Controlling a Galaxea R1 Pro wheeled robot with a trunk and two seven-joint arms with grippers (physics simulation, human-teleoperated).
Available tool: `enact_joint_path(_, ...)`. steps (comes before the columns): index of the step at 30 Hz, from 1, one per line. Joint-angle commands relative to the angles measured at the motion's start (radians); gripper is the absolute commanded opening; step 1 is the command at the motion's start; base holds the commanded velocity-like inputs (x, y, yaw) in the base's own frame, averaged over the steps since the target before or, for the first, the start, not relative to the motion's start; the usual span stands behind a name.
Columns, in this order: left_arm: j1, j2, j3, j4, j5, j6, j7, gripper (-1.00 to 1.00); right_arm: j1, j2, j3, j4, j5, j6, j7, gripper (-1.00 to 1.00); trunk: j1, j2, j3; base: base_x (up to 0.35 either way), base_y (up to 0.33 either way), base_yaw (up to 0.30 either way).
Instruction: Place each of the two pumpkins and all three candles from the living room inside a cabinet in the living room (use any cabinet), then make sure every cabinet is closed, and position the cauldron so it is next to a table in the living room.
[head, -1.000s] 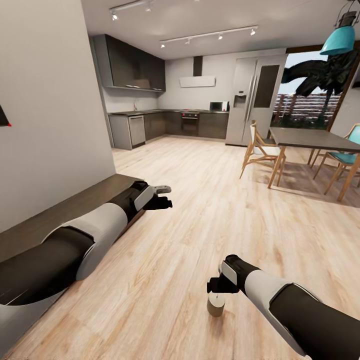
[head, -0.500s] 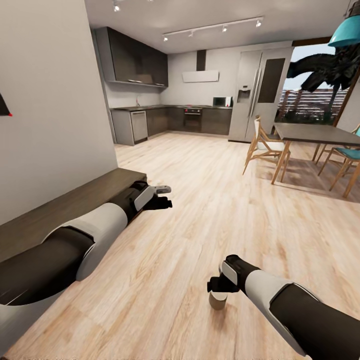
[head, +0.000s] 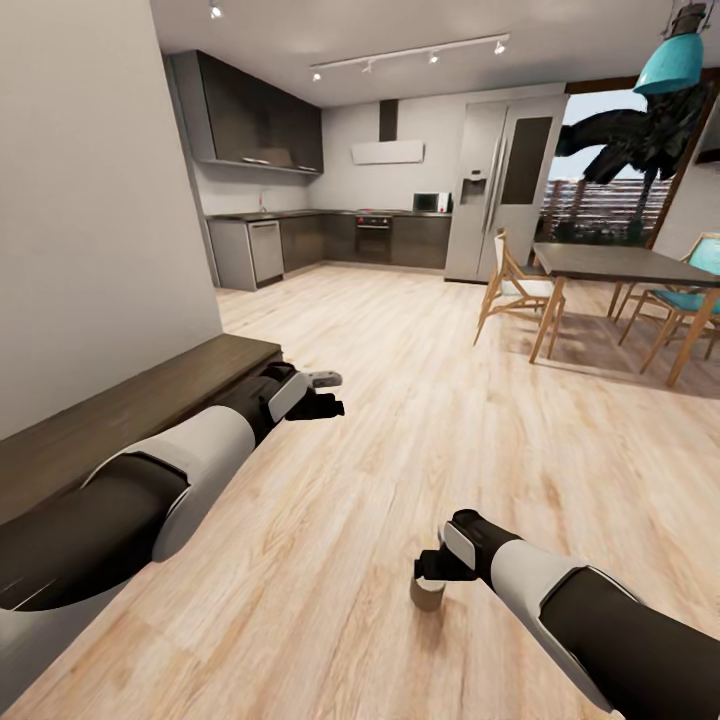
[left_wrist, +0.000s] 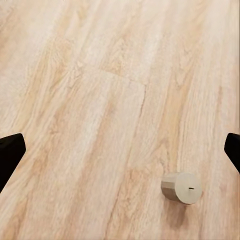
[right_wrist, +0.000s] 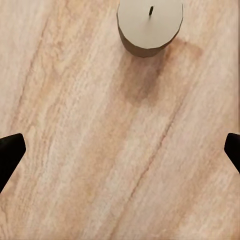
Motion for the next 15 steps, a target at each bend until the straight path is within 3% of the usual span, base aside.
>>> enact_joint_path(1, -0.001, 0.000, -0.004, -0.001, 0.010, 0.003, 0.008, 1.00, -0.001, 0.000, 0.005, 0.000, -0.010, 0.003, -0.006, 1.00, 0.000, 0.000, -0.001, 0.000, 0.000, -0.029)
enact_joint_path(5, -0.001, 0.000, -0.004, -0.001, 0.010, 0.003, 0.008, 1.00, 0.000, 0.000, 0.005, 0.000, -0.010, 0.003, -0.006, 1.00, 0.015, -0.028, -0.013, 0.000, 0.000, -0.013)
enact_joint_path(15, -0.001, 0.000, -0.004, 0.000, 0.011, 0.003, 0.008, 1.00, 0.003, 0.000, 0.006, 0.000, -0.009, -0.006, -0.006, 1.00, 0.020, -0.031, -0.052, 0.000, 0.000, -0.002)
